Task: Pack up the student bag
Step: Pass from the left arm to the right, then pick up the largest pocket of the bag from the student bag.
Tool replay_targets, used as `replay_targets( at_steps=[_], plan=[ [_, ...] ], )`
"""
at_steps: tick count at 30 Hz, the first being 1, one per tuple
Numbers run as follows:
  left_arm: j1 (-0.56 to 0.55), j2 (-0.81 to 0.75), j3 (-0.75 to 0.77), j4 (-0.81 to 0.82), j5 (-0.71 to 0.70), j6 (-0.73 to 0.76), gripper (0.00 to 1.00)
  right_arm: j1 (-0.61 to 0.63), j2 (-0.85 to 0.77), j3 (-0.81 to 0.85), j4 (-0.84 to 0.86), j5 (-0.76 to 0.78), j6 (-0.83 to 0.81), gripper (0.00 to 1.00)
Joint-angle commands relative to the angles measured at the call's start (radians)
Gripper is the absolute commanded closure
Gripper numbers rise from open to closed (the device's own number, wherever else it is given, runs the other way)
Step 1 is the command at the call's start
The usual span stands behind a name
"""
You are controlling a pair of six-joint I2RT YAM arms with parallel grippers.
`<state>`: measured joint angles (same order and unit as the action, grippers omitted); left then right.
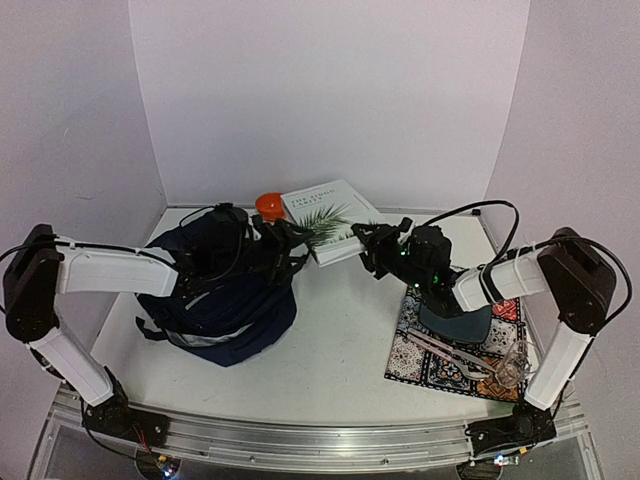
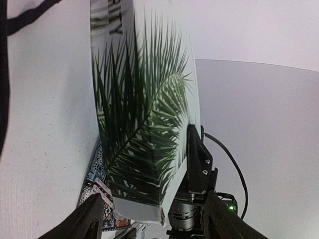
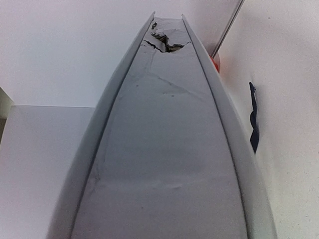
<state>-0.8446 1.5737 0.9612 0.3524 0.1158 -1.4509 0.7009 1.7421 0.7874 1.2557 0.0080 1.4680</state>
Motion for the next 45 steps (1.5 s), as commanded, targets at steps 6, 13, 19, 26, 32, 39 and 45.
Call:
replay_targets(
  at_steps=[6, 13, 19, 26, 32, 39, 45],
  plan=[
    [0.076, -0.197, 0.008, -0.327, -0.022, 0.413, 0.26, -0.032, -0.044, -0.046, 0.174, -0.037, -0.024, 0.61],
    [0.075, -0.187, 0.145, -0.735, -0.145, 0.756, 0.26, -0.061, -0.078, -0.087, 0.175, -0.061, -0.036, 0.61],
    [0.02, -0.143, 0.2, -0.895, -0.218, 0.869, 0.29, -0.078, -0.099, -0.121, 0.175, -0.073, -0.044, 0.61],
    [-0.127, 0.02, 0.317, -1.063, -0.39, 0.918, 0.31, -0.118, -0.148, -0.208, 0.174, -0.072, -0.052, 0.6],
    [-0.175, 0.136, 0.405, -1.175, -0.519, 0.933, 0.36, -0.13, -0.173, -0.242, 0.174, -0.073, -0.055, 0.59],
    [-0.198, 0.221, 0.45, -1.213, -0.569, 0.942, 0.39, -0.132, -0.168, -0.244, 0.176, -0.081, -0.052, 0.59],
    [-0.199, 0.269, 0.46, -1.248, -0.641, 0.93, 0.45, -0.132, -0.164, -0.236, 0.176, -0.097, -0.058, 0.59]
  ],
)
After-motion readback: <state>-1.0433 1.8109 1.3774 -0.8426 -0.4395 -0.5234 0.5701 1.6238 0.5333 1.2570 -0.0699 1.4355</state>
